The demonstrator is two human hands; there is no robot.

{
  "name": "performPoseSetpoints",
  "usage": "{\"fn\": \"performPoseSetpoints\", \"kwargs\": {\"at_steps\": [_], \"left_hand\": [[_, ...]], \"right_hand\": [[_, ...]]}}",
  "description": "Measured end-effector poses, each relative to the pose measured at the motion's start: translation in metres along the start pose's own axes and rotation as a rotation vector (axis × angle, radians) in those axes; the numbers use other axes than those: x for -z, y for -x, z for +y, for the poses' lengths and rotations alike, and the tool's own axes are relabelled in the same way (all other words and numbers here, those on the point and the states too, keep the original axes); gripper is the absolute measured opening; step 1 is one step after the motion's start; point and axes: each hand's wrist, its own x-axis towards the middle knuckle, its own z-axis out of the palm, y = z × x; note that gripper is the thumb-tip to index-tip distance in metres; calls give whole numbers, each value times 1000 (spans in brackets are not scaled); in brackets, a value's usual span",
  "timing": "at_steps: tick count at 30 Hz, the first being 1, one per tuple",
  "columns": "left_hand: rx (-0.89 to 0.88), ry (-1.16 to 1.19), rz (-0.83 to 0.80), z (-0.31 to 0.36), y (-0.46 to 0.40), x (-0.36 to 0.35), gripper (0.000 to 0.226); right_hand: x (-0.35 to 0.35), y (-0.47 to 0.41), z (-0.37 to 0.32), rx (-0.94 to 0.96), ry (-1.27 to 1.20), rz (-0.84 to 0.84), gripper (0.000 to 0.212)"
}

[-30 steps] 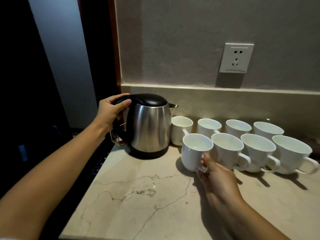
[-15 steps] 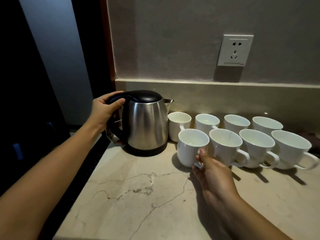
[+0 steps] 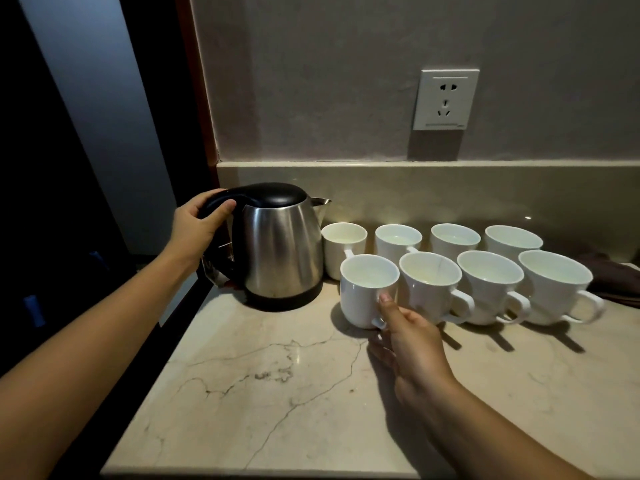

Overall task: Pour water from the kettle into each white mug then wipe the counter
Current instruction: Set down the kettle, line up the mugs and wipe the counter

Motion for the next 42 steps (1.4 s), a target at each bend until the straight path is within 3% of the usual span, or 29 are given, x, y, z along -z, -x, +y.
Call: {"fn": "performPoseSetpoints", "kwargs": {"at_steps": [2, 5, 8, 13, 18, 23, 26, 28, 32, 34, 38, 42], "left_hand": [[-22, -92, 47, -1, 0, -2, 29], [-35, -308, 138, 8, 7, -6, 66], [-125, -325, 159, 35, 30, -21, 87], [-342, -374, 2, 86, 88, -77, 96], [-486, -402, -144, 127, 137, -149, 99], [-477, -384, -255, 151, 178, -222, 104], [-496, -453, -306, 152, 201, -254, 103], [-511, -513, -333, 146, 216, -269, 94], [-419, -580, -482, 126, 247, -278, 90], [-418, -634, -513, 121, 263, -275, 86], [-425, -788, -509, 112, 295, -259, 84], [-261, -897, -462, 99, 322, -242, 85]], "right_hand": [[1, 1, -2, -5, 26, -17, 25], [10, 6, -7, -12, 57, -41, 27], [28, 14, -16, -9, 70, -61, 19], [78, 27, -42, 104, 71, -96, 22], [145, 28, -83, 412, 107, -36, 31], [218, -19, -119, 684, 297, 95, 33], [261, -74, -133, 683, 486, 190, 44], [285, -117, -143, 643, 736, 197, 57], [298, -190, -146, 489, 1482, 23, 77], [298, -211, -143, 440, 1726, -61, 79], [300, -233, -147, 487, 1834, -142, 78], [310, -235, -152, 577, 1920, -265, 71]]}}
